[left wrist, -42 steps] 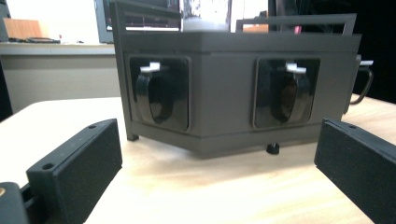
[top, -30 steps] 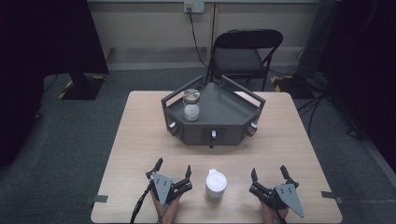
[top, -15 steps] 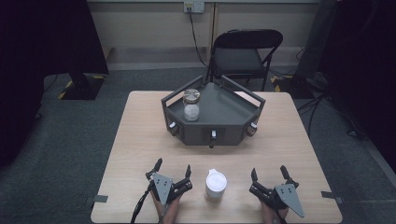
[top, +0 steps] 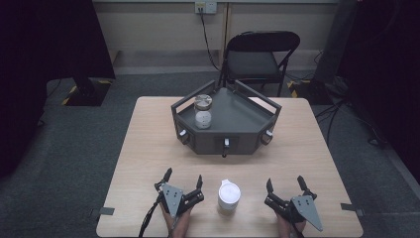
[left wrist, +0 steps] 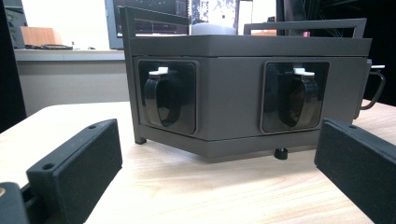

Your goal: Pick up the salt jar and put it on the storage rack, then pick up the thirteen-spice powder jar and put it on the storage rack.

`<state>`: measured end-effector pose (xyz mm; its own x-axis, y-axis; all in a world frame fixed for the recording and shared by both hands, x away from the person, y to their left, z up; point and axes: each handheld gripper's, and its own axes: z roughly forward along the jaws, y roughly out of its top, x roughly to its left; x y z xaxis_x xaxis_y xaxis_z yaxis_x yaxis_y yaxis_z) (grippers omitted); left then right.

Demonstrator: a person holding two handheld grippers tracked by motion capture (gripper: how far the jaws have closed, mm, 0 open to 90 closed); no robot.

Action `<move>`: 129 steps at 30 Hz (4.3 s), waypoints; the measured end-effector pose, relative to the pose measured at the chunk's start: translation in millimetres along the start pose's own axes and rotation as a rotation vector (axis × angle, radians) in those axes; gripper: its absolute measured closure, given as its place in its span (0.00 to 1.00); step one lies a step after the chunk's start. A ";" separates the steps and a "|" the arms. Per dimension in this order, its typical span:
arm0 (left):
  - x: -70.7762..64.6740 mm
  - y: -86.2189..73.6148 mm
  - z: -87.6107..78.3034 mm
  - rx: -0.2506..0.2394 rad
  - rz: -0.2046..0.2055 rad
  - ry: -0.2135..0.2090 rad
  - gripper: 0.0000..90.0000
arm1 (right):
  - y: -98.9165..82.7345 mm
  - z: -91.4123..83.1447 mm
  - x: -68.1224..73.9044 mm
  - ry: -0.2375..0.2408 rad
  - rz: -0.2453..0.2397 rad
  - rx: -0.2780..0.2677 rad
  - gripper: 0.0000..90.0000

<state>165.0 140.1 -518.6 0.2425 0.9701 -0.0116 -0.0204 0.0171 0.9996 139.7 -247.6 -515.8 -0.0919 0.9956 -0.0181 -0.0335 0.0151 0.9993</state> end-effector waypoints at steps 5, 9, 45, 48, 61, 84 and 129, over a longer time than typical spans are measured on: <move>0.0 -0.1 -0.1 -0.001 0.001 0.000 0.00 | 0.1 0.0 0.5 -0.002 0.001 0.000 0.00; 0.0 -0.1 -0.1 -0.001 0.001 0.000 0.00 | 0.1 0.0 0.4 -0.002 0.001 0.000 0.00; 0.0 -0.3 -0.1 -0.002 0.002 -0.001 0.00 | 40.0 -7.0 6.7 0.177 -0.012 -0.082 0.00; 0.0 -0.3 -0.1 -0.002 0.002 -0.001 0.00 | 46.9 -9.7 9.5 0.216 -0.002 -0.104 0.00; 0.4 -0.4 -0.1 -0.003 0.002 -0.003 0.00 | 59.9 -20.5 41.0 0.428 0.003 -0.126 0.00; 0.4 -0.4 -0.2 -0.003 0.002 -0.003 0.00 | 34.0 -20.7 60.3 0.452 0.021 0.049 0.19; 0.6 -0.4 -0.1 -0.003 0.002 -0.004 0.00 | 50.9 -4.2 46.3 0.495 -0.008 0.087 0.33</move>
<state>165.0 140.7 -519.0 0.2467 0.9690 -0.0095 -0.0239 0.0159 0.9996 129.6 -201.0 -465.9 -0.5535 0.8326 -0.0174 0.0454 0.0510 0.9977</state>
